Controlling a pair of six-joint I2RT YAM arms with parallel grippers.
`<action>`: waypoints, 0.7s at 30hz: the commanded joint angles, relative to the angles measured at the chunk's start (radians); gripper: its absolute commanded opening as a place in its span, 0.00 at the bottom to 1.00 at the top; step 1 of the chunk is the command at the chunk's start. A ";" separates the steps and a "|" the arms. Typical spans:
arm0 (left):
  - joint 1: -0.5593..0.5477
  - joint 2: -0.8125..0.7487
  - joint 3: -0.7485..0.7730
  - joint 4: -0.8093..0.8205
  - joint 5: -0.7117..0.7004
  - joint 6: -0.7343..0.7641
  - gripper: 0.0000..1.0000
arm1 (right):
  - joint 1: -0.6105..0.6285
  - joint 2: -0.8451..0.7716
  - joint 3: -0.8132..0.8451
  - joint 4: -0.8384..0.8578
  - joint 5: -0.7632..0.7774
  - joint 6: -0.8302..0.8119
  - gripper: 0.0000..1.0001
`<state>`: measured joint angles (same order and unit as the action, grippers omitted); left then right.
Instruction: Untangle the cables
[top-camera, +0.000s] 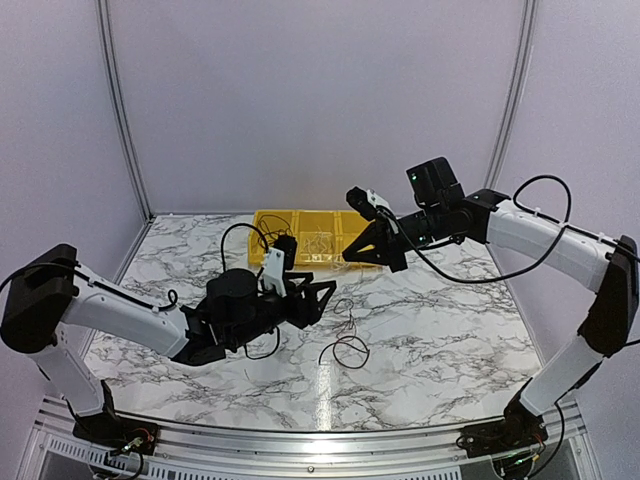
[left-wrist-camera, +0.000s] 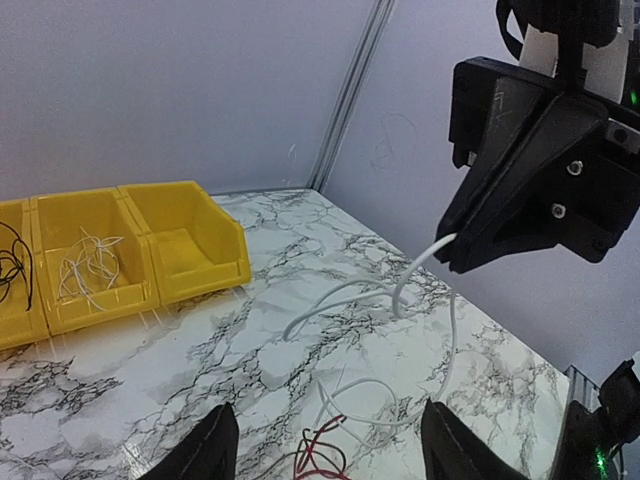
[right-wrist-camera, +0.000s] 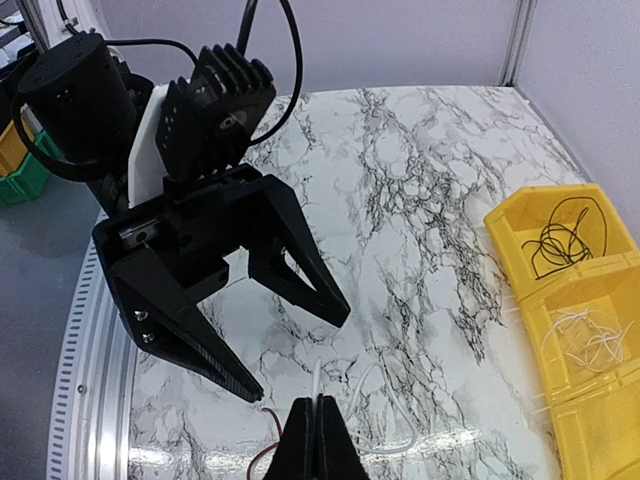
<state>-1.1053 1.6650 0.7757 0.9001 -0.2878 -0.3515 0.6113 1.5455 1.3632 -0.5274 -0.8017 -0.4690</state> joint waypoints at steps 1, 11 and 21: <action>0.005 -0.006 0.041 0.006 0.028 0.062 0.64 | -0.006 0.005 0.000 0.039 0.016 0.028 0.00; 0.005 0.048 0.115 0.009 0.004 0.072 0.62 | -0.005 0.020 -0.006 0.045 0.000 0.034 0.00; 0.025 0.081 0.147 0.024 -0.081 0.072 0.45 | -0.004 0.015 -0.003 0.046 -0.026 0.045 0.00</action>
<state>-1.0939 1.7260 0.8993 0.8967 -0.3199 -0.2939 0.6109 1.5600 1.3582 -0.5011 -0.8032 -0.4400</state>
